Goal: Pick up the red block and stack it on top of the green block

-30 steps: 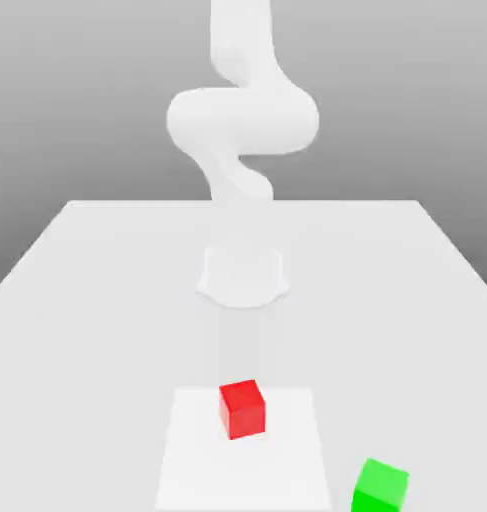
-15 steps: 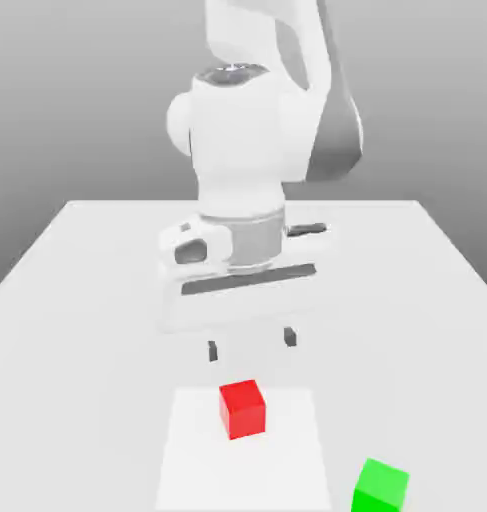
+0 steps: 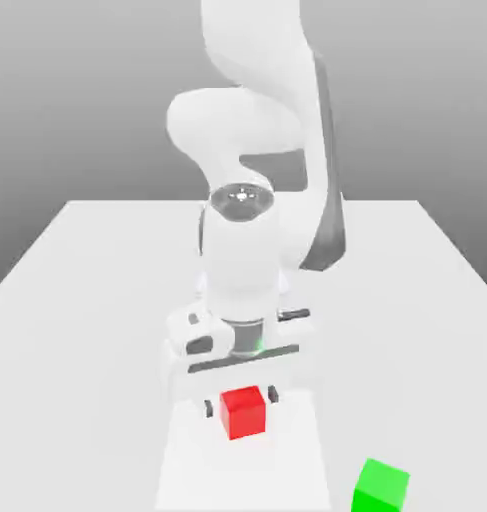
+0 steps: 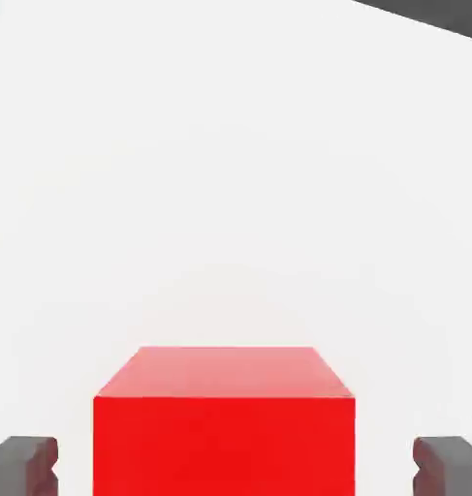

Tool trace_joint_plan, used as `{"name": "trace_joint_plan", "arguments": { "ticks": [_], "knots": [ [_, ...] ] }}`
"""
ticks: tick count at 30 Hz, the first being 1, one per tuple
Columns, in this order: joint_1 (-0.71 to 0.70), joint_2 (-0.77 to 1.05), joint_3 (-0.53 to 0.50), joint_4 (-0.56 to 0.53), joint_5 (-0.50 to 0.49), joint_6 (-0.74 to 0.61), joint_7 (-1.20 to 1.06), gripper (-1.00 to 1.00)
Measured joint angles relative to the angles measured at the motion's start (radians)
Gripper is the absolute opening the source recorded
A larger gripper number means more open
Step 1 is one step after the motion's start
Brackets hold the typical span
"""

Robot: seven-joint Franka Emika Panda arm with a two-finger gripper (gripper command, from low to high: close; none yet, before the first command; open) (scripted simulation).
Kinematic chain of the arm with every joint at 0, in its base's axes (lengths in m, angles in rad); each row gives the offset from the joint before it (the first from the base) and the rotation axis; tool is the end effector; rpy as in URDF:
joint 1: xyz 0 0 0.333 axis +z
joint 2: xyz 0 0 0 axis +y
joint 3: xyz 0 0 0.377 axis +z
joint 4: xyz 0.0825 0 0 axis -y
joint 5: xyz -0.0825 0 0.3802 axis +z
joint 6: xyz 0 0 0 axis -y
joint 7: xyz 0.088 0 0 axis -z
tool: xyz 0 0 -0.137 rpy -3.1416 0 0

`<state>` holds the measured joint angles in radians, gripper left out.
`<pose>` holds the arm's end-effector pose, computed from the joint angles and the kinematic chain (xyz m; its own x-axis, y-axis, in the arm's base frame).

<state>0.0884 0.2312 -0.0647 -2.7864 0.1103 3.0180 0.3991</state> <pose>0.3834 -0.0003 0.1773 0.8855 -0.4645 0.0020 -0.4645 -0.8855 0.0003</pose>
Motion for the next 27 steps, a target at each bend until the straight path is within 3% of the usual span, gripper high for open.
{"name": "trace_joint_plan", "arguments": {
  "ticks": [6,19,27],
  "knots": [
    [-0.003,0.0,0.002,0.0,-0.005,-0.001,0.004,-1.0],
    [0.021,-0.242,-0.052,-0.035,-0.118,-0.205,0.085,-1.0],
    [0.061,-0.177,0.028,0.153,-0.176,-0.323,-0.126,-1.0]
  ]
}}
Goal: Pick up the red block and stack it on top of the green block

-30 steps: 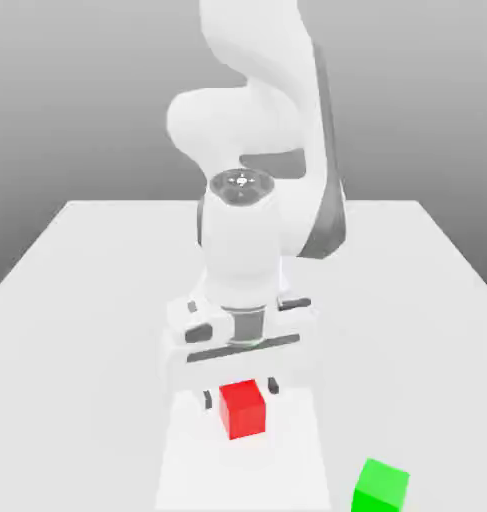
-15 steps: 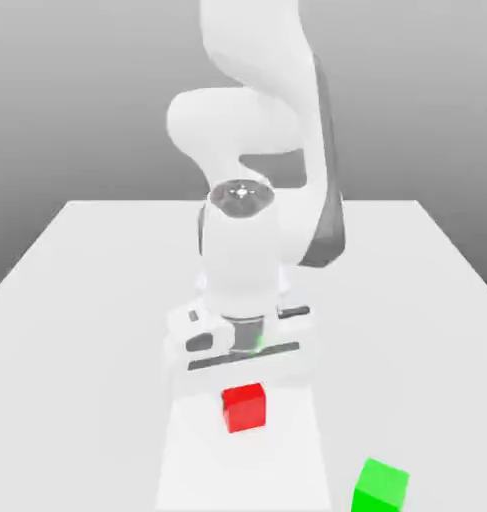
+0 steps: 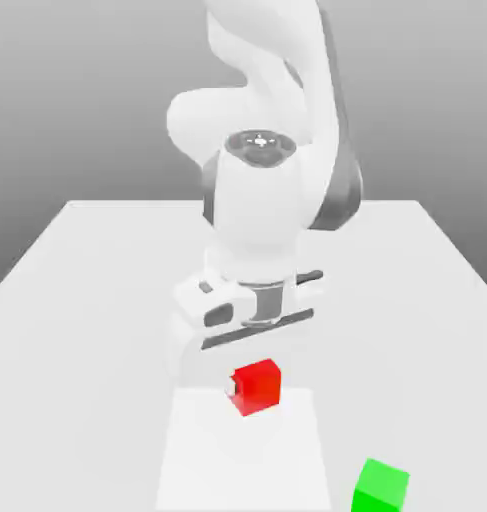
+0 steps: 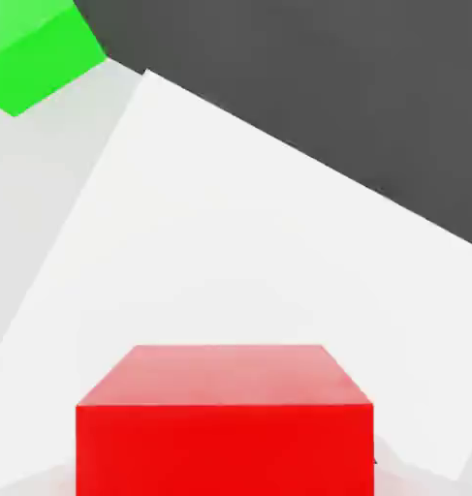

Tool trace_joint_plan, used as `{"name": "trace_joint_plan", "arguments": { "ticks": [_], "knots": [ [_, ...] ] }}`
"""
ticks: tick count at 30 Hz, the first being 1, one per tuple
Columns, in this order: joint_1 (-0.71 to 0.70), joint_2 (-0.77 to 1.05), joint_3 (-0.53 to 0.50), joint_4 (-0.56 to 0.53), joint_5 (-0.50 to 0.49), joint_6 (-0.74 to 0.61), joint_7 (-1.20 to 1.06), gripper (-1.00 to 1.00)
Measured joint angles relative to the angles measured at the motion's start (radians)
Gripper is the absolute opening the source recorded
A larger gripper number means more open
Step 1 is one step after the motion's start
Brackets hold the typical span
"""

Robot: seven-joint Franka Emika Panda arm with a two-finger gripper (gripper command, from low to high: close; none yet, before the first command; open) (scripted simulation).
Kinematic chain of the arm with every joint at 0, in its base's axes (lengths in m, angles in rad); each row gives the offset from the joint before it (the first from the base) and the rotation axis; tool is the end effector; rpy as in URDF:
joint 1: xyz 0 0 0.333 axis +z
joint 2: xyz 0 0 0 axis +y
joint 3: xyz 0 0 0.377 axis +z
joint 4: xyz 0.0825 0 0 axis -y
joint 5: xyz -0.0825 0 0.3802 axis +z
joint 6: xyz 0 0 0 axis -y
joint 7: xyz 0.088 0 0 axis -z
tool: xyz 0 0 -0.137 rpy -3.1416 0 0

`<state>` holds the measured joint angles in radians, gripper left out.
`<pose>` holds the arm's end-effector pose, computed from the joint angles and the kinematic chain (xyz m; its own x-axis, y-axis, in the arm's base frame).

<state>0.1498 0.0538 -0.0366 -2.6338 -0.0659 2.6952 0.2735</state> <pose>0.4296 0.0501 0.2632 0.9948 -0.1005 0.0147 -0.1009 -0.9945 0.0279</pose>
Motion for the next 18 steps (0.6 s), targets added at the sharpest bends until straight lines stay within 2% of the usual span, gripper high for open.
{"name": "trace_joint_plan", "arguments": {
  "ticks": [10,14,15,18],
  "knots": [
    [0.054,0.141,0.123,0.262,0.026,-0.129,-0.369,-1.0],
    [0.066,0.269,0.122,0.288,0.007,-0.03,-0.383,-1.0],
    [0.068,0.292,0.119,0.29,0.002,-0.009,-0.38,1.0],
    [0.068,0.292,0.119,0.29,0.002,-0.009,-0.38,1.0]
  ]
}}
